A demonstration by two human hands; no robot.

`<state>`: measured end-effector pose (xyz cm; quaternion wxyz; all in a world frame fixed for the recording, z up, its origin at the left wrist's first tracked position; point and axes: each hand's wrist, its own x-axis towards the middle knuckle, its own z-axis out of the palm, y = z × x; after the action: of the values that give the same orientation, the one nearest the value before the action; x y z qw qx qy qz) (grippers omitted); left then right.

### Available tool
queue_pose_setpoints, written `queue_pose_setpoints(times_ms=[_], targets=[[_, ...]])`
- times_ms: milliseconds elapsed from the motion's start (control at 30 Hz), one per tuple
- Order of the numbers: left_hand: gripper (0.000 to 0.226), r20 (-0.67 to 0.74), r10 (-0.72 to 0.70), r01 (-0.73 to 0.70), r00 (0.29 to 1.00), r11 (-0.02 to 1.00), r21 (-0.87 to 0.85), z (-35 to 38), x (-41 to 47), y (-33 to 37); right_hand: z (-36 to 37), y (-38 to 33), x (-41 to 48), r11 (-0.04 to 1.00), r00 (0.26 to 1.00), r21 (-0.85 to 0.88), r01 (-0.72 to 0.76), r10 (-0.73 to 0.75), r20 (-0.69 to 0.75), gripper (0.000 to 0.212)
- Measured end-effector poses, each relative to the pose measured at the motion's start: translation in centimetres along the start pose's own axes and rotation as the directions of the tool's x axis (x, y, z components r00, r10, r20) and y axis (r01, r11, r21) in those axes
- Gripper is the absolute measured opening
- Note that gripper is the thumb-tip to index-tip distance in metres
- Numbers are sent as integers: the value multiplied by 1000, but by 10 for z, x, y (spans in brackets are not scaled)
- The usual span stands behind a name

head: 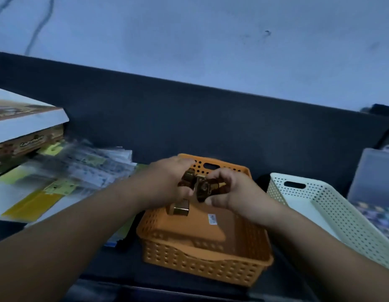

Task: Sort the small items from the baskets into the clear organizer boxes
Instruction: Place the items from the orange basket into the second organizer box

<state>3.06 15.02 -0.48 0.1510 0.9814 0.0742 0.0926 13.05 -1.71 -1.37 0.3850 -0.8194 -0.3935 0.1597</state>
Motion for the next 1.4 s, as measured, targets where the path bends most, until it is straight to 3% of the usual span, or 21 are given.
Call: queue_pose_setpoints(times_ms=[133, 233, 367, 467, 633, 800, 1033, 1200, 1400], targets=[[60, 259, 26, -57, 966, 992, 114, 23, 30, 7, -15, 10, -17, 994, 982, 99, -35, 52, -179, 43], [38, 445, 33, -122, 895, 977, 172, 43, 43, 2, -18, 14, -27, 987, 968, 157, -42, 79, -237, 42], [27, 563, -29, -167, 826, 942, 293, 59, 51, -7, -16, 15, -36, 980, 959, 191, -51, 102, -266, 45], [24, 546, 5, -172, 838, 951, 255, 61, 52, -4, -15, 19, -39, 976, 952, 209, -59, 118, -281, 45], [29, 457, 129, -88, 880, 990, -109, 42, 49, 4, -13, 25, -42, 969, 942, 241, -56, 131, -309, 46], [37, 317, 138, -15, 938, 932, -362, 17, 33, 28, -12, 21, -54, 955, 927, 297, -3, 114, -357, 52], [30, 128, 191, -81, 973, 806, -586, -3, 3, 94, -37, 21, -110, 903, 906, 417, 105, 86, -415, 54], [14, 107, 139, 0, 984, 613, -790, 25, -19, 163, -64, 39, -167, 858, 891, 501, 112, 136, -433, 46], [13, 305, 137, 287, 943, 133, -949, 75, -43, 277, -97, 80, -272, 685, 838, 707, 178, 270, -473, 20]])
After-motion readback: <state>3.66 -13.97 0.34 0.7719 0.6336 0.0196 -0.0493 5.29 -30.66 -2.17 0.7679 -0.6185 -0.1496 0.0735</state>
